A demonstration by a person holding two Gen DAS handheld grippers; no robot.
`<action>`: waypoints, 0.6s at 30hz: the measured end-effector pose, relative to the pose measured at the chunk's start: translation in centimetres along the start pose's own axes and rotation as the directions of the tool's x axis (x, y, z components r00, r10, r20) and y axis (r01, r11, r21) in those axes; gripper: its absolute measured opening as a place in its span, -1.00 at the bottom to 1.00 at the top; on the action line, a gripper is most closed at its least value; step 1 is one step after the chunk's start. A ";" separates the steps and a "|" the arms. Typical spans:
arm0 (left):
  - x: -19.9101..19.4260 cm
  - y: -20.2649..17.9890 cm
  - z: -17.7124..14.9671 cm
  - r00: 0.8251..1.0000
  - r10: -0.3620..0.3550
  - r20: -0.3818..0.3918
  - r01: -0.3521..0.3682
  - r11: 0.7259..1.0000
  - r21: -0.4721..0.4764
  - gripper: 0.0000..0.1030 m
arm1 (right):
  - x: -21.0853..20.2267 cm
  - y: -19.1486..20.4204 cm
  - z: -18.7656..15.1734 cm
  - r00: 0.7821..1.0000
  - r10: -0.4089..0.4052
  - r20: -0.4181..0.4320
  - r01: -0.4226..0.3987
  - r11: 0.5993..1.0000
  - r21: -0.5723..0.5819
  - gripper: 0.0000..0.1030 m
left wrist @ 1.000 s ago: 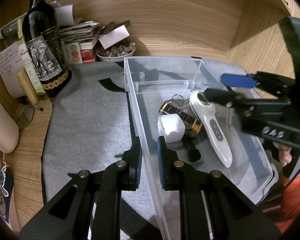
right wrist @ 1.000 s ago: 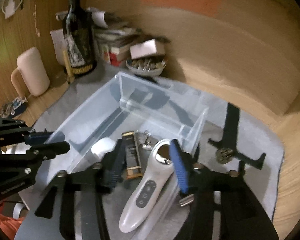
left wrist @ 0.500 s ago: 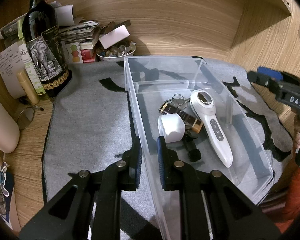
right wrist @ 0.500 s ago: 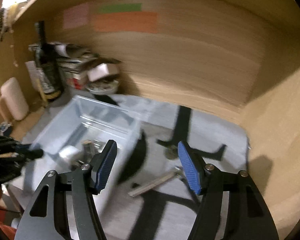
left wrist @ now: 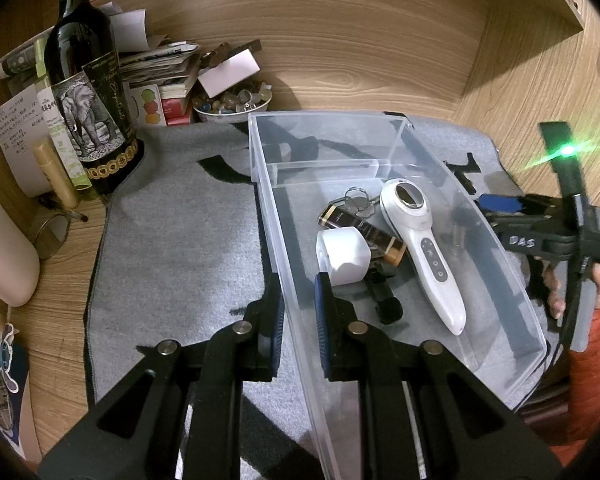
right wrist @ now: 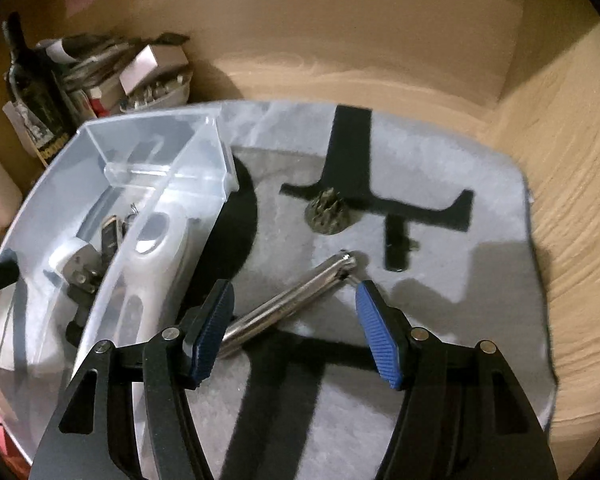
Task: Organize rigid objects
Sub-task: 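Grasp the metal flashlight by its end with the right tool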
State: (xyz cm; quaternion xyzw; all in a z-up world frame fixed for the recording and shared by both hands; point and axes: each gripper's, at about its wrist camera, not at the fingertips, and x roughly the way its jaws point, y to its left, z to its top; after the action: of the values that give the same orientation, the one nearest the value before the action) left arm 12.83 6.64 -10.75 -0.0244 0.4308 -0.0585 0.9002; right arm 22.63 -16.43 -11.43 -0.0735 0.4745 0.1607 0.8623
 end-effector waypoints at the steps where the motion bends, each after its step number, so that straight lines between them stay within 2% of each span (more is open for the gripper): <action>1: 0.0 0.0 0.0 1.000 0.000 0.000 0.000 1.000 0.000 -0.71 | 0.6 0.1 0.0 1.000 0.003 -0.019 -0.003 1.000 -0.001 0.13; 2: 0.0 0.0 0.0 1.000 0.000 0.000 0.000 1.000 0.000 -0.71 | 1.1 0.2 -0.1 0.999 0.003 -0.035 -0.003 1.000 -0.003 0.07; 4: 0.0 0.0 0.0 1.000 0.000 0.001 0.000 1.000 0.000 -0.71 | 2.1 0.2 -0.4 0.998 0.014 -0.067 -0.014 1.000 -0.001 -0.24; 5: 0.0 0.0 0.0 1.000 -0.001 0.001 0.001 1.000 0.000 -0.71 | 2.1 0.2 -0.6 0.998 0.006 -0.061 -0.006 1.000 -0.006 -0.28; 7: 0.0 0.0 0.0 1.000 0.001 0.001 -0.001 1.000 0.001 -0.71 | 1.8 0.1 -0.9 0.999 -0.006 -0.046 0.005 1.000 -0.013 -0.54; 9: 0.0 0.0 0.0 1.000 0.001 0.002 -0.001 1.000 0.000 -0.71 | 1.6 -0.2 -1.0 0.999 -0.012 -0.042 0.011 1.000 -0.014 -0.72; 18: 0.0 0.1 -0.1 1.000 0.002 0.000 -0.002 1.000 0.003 -0.71 | -0.8 -1.2 -1.5 0.999 -0.031 0.036 0.031 0.999 0.012 -0.72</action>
State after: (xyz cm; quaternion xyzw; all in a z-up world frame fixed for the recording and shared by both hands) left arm 12.80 6.71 -10.85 -0.0227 0.4306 -0.0581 0.9004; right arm 21.47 -18.14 -11.61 -0.0730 0.4583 0.1459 0.8737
